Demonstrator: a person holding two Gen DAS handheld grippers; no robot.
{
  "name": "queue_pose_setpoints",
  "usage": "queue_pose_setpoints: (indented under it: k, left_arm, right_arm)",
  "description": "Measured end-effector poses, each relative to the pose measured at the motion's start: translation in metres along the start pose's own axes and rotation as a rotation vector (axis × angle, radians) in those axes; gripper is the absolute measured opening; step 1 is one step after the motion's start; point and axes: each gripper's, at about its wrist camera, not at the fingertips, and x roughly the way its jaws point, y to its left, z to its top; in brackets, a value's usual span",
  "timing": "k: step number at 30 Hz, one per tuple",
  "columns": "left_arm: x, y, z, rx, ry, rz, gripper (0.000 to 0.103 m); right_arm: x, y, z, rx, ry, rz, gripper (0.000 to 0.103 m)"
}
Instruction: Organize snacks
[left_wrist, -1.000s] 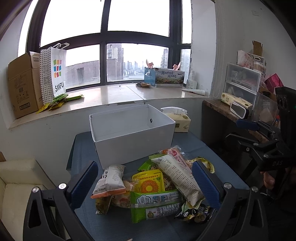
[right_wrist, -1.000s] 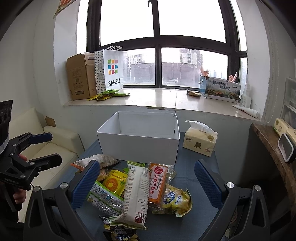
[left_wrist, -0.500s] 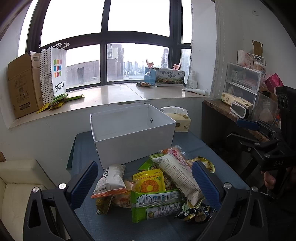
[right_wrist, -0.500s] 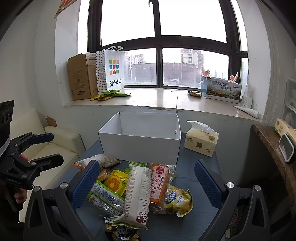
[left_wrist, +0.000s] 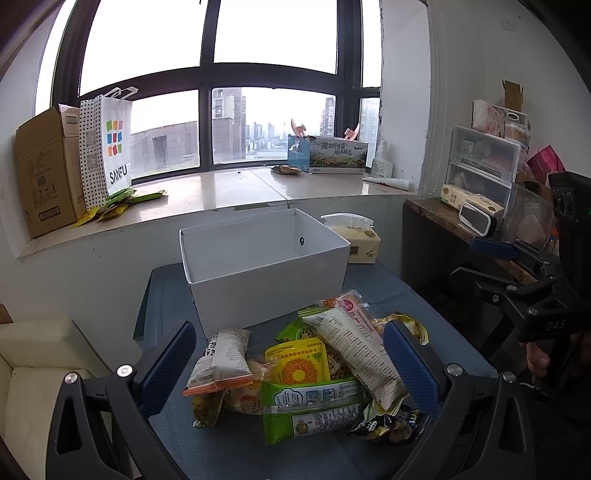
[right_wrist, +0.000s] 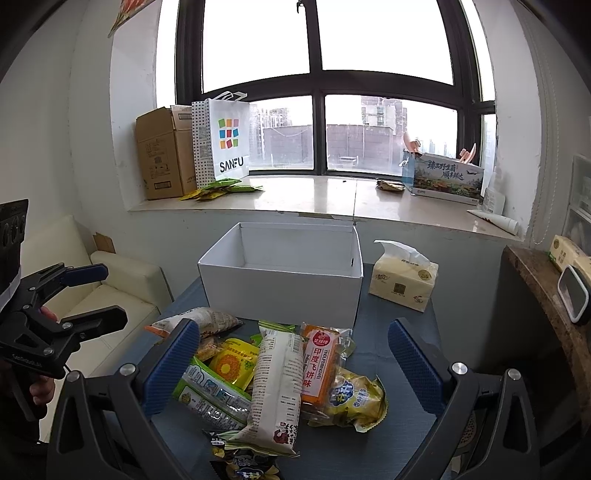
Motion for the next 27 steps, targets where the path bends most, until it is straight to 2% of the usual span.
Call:
queue_pose_setpoints:
  k: [18,27]
  left_arm:
    - [-0.001,0.0,-0.002,0.012,-0.013,-0.007,0.103]
    - [-0.002,0.016,-0.006,-0.013,-0.06,0.013,0.103]
  right_arm:
    - [0.013,-0.001,-0.004,0.013,0.031,0.024,0.103]
    - [0.086,-0.009,-0.02,0.064,0.236,0.089,0.103]
